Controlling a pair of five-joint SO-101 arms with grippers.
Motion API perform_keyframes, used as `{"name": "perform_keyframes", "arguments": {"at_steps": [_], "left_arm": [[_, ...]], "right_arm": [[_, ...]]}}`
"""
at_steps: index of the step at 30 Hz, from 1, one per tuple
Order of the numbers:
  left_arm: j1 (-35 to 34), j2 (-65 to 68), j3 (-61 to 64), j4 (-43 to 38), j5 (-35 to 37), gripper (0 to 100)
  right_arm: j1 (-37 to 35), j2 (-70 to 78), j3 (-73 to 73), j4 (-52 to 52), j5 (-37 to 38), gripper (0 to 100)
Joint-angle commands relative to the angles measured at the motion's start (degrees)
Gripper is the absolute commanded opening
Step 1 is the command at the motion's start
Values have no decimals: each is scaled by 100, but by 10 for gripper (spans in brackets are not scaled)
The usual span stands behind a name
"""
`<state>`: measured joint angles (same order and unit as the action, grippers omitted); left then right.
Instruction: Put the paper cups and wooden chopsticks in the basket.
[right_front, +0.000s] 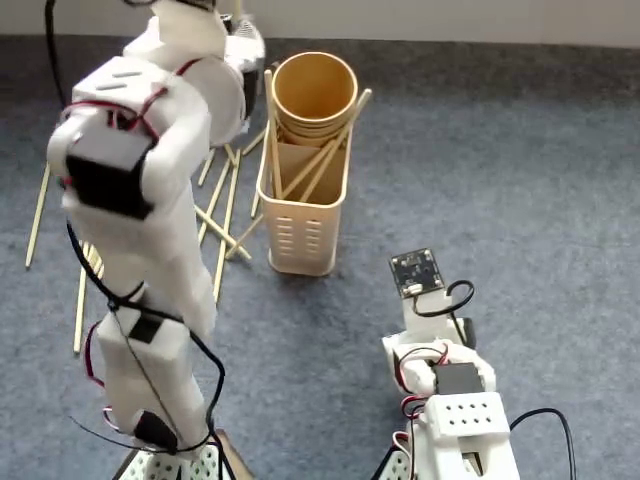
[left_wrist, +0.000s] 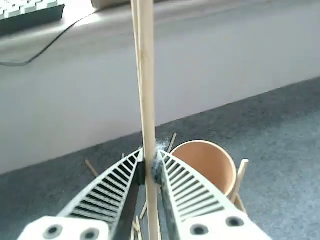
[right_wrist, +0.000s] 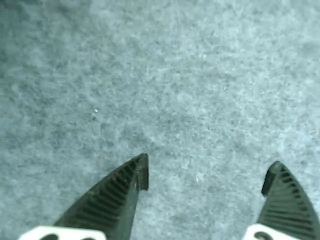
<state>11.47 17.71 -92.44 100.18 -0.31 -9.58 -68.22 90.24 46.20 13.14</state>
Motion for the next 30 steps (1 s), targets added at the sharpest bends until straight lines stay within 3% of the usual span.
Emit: {"name": "perform_keyframes", "arguments": {"at_steps": [1, 7, 10, 16, 18, 24, 27, 30], "left_arm": [[163, -787, -330, -176, -281, 4], [303, -2308, -303, 114, -554, 3], [585, -3407, 321, 123, -686, 3], [1481, -5780, 4699, 18, -703, 3], [1385, -6193, 6299, -914, -703, 3], [1024, -6870, 9833, -4862, -659, 4], [1007, -6466, 10888, -6462, -651, 4], [998, -6053, 11011, -7068, -651, 4]], "right_arm": [[-40, -66, -154, 22, 53, 358], [-48, -66, -154, 22, 53, 358], [-57, -66, -163, 22, 53, 358], [-57, -66, -154, -110, 53, 358], [-57, -66, -154, -163, 53, 358], [-57, -66, -145, -154, 53, 358], [-57, -66, -145, -154, 53, 358], [-57, -66, -145, -154, 53, 358]]}}
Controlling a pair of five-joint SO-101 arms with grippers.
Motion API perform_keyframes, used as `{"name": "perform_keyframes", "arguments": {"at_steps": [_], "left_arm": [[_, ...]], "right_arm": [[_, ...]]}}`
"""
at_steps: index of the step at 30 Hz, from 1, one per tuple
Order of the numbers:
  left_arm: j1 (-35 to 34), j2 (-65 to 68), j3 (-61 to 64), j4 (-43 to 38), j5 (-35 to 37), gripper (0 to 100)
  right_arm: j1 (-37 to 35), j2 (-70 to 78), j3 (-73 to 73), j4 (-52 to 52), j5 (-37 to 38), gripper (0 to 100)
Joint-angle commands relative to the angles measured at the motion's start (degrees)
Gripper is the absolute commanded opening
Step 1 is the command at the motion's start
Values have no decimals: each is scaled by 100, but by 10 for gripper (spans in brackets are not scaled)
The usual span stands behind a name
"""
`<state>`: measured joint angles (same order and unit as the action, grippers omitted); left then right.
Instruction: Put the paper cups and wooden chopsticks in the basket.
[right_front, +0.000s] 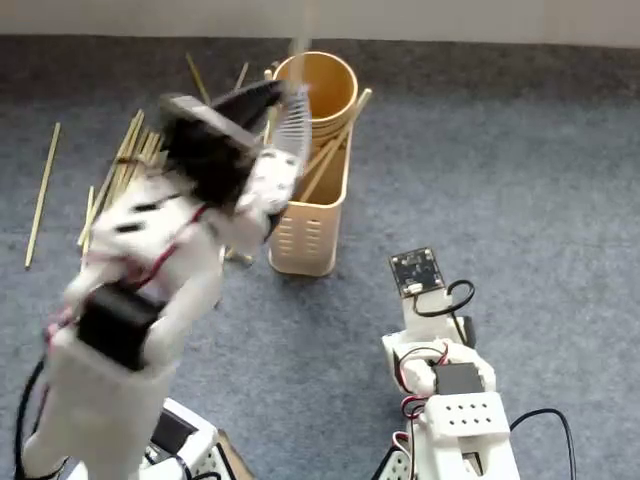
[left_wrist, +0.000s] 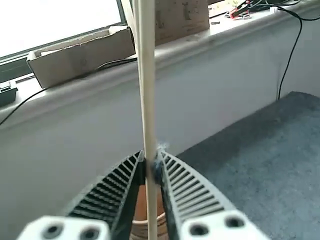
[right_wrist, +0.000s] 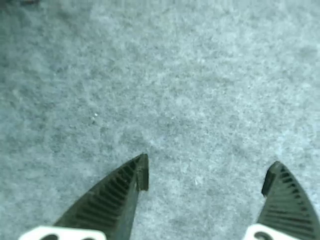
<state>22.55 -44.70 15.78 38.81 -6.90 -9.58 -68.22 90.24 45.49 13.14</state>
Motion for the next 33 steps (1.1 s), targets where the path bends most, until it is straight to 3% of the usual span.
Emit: {"name": "perform_keyframes", "arguments": {"at_steps": [1, 7, 12, 14, 19, 23, 33], "left_arm": [[-110, 295, 180, -941, 53, 4], [-277, 743, -75, -1011, 730, 4], [-980, 1631, -84, -1327, 2391, 4], [-1244, 1763, -75, -1319, 2752, 4], [-1411, 1771, -4, -1081, 2787, 4], [-1358, 1771, -13, -580, 3279, 4], [-892, 1780, 418, 132, 3385, 5]], "right_arm": [[-57, -66, -145, -84, 53, 358], [-57, -66, -145, -84, 62, 358], [-40, -66, -145, -75, 62, 358], [-40, -66, -145, -75, 62, 358], [-48, -66, -154, -75, 62, 358], [-57, -66, -154, -75, 62, 358], [-57, -66, -154, -75, 62, 358]]}}
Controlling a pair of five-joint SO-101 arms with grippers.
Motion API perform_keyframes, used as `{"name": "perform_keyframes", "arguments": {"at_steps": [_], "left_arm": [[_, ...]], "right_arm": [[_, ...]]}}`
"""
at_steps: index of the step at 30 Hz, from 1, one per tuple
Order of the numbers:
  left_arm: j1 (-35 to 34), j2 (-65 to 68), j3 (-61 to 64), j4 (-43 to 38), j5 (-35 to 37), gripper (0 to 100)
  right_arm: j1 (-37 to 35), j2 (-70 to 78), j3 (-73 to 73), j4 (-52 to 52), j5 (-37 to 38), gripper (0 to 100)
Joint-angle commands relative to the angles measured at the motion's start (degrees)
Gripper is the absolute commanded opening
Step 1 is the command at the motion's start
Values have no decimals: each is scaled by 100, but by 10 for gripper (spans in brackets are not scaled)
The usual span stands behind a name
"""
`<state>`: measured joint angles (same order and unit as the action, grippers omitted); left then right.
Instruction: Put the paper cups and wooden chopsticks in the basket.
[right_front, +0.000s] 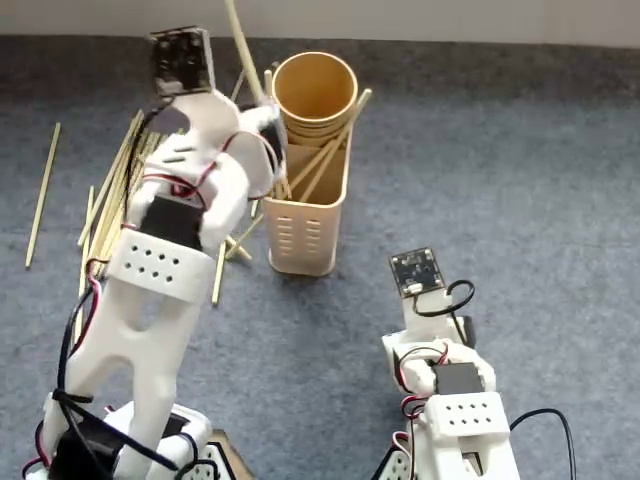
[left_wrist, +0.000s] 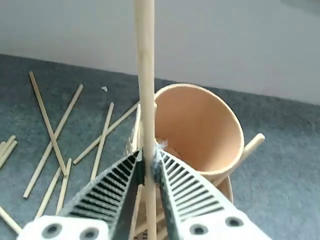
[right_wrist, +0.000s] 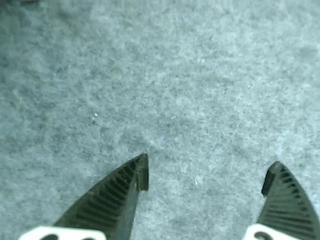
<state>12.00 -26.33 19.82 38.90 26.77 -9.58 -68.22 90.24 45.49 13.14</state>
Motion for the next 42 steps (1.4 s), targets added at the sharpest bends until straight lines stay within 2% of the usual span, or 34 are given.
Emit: {"name": "perform_keyframes", "arguments": {"at_steps": [1, 7, 13, 17, 21, 22, 24, 26, 27, 31, 35, 39, 42], "left_arm": [[180, -57, 40, 158, 18, 5], [207, -66, 40, 607, 9, 150], [92, -136, -13, 642, -18, 155], [-549, -681, -66, 642, -26, 152], [-1745, -1631, 13, 642, -79, 151], [-2105, -1833, 57, 642, -290, 151], [-2686, -2132, 136, 668, -1248, 150], [-3037, -2026, 242, 1116, -2251, 150], [-3187, -1859, 303, 1398, -2523, 150], [-3688, -505, 435, 2163, -3675, 150], [-3697, 1455, 180, 2690, -4791, 150], [-3855, 3090, -884, 3305, -4967, 150], [-3960, 3811, -1851, 3886, -4985, 150]], "right_arm": [[-57, -66, -154, -75, 62, 358], [-57, -66, -145, -75, 62, 358], [-57, -66, -145, -84, 62, 358], [-57, -66, -145, -84, 62, 358], [-57, -66, -145, -84, 62, 358], [-57, -66, -145, -84, 62, 358], [-57, -66, -145, -84, 62, 358], [-57, -66, -145, -84, 62, 358], [-57, -66, -145, -84, 62, 358], [-57, -66, -145, -84, 62, 358], [-57, -66, -145, -75, 62, 358], [-57, -66, -145, -75, 62, 358], [-57, -66, -145, -75, 62, 358]]}}
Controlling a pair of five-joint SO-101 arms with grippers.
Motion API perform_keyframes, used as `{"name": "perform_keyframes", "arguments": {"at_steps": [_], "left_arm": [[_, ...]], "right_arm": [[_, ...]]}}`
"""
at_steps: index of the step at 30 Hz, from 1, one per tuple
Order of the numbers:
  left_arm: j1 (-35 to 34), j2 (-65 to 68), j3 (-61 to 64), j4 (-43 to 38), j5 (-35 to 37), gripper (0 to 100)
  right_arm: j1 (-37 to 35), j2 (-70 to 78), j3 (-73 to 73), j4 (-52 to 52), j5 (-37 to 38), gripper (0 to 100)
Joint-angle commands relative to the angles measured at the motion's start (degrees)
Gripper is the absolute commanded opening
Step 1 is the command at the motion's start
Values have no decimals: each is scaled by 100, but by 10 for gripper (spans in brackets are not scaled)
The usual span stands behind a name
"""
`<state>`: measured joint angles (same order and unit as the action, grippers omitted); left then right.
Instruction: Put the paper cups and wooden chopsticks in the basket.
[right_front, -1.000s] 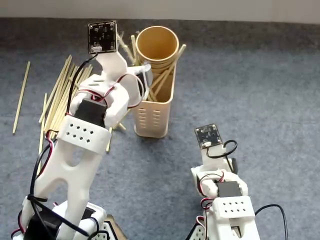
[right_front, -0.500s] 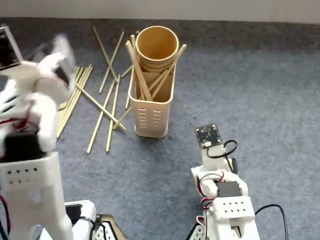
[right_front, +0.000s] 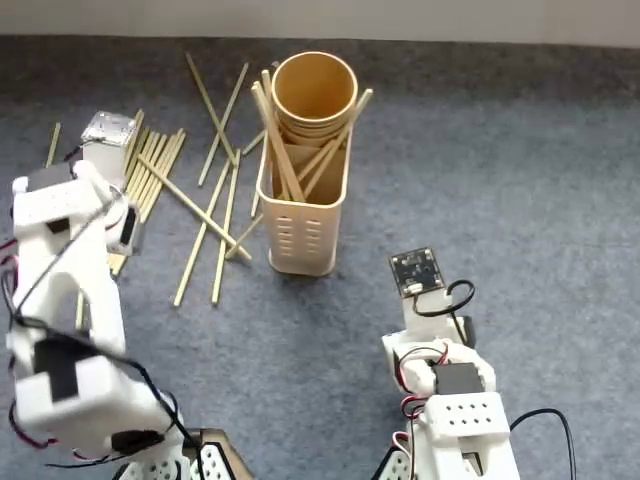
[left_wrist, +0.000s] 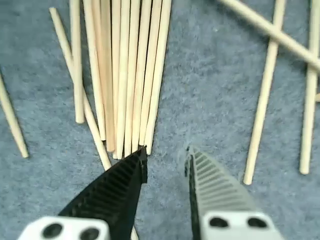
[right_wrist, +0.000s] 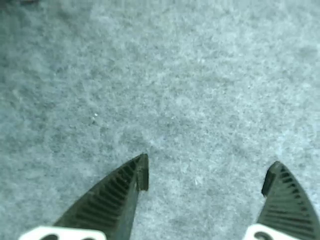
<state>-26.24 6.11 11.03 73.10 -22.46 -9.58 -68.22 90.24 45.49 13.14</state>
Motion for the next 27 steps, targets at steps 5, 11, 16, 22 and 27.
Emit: {"name": "perform_keyframes", "arguments": {"at_steps": [5, 11, 16, 22, 27], "left_arm": [[-295, 1332, -1956, 923, -62, 150], [-321, 1921, -2826, 1081, -123, 150], [-303, 2633, -3486, 1380, -396, 188], [-259, 3591, -4259, 1767, -1090, 212], [-224, 4110, -4787, 1837, -1108, 195]], "right_arm": [[-57, -66, -145, -75, 62, 358], [-66, -66, -145, -75, 62, 358], [-66, -66, -136, -75, 62, 358], [-66, -66, -136, -75, 62, 358], [-66, -66, -136, -84, 62, 358]]}}
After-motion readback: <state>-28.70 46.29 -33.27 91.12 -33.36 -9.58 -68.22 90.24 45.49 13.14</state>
